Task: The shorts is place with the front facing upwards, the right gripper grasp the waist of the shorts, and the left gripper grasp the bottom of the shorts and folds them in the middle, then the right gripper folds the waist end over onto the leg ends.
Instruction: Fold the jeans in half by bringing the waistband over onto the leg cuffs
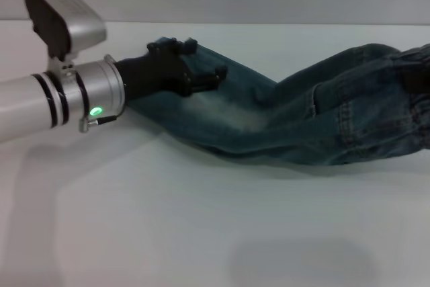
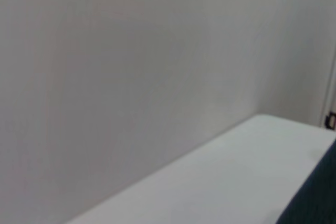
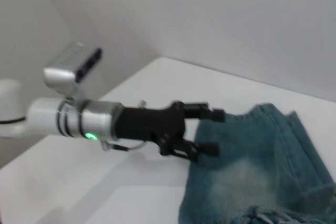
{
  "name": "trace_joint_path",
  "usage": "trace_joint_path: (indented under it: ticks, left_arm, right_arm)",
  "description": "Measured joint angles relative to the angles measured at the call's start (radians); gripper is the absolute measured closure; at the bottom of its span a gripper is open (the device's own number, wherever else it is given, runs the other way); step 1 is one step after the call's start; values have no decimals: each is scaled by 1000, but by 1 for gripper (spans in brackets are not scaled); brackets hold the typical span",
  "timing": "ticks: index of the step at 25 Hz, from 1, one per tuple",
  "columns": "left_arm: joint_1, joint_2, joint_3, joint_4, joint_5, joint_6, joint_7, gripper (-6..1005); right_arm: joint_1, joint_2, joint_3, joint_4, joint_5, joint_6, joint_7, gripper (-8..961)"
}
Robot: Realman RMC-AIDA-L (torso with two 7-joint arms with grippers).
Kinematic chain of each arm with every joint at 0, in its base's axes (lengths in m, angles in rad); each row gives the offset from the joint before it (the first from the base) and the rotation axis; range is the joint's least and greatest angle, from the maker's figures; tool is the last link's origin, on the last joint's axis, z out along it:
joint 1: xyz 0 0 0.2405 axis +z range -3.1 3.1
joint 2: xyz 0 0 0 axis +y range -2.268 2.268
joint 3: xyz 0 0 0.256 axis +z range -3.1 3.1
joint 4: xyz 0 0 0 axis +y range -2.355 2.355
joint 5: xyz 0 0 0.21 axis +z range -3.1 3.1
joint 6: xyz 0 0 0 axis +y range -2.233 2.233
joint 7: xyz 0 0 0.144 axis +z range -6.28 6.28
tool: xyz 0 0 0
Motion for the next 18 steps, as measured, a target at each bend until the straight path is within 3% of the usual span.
trace_joint_path:
  ticks: [9, 10, 18]
  left_arm:
    - [14, -1, 186, 0, -82, -69, 3, 168]
    - [25, -1, 238, 0, -121, -70, 5, 168]
    - [63, -3, 383, 0, -268, -77, 43, 168]
  right_arm:
    - [5, -16, 40, -21, 41, -57, 21, 893]
    - [10, -21, 40, -21, 45, -60, 24, 893]
    - [39, -34, 39, -10, 61, -74, 34, 892]
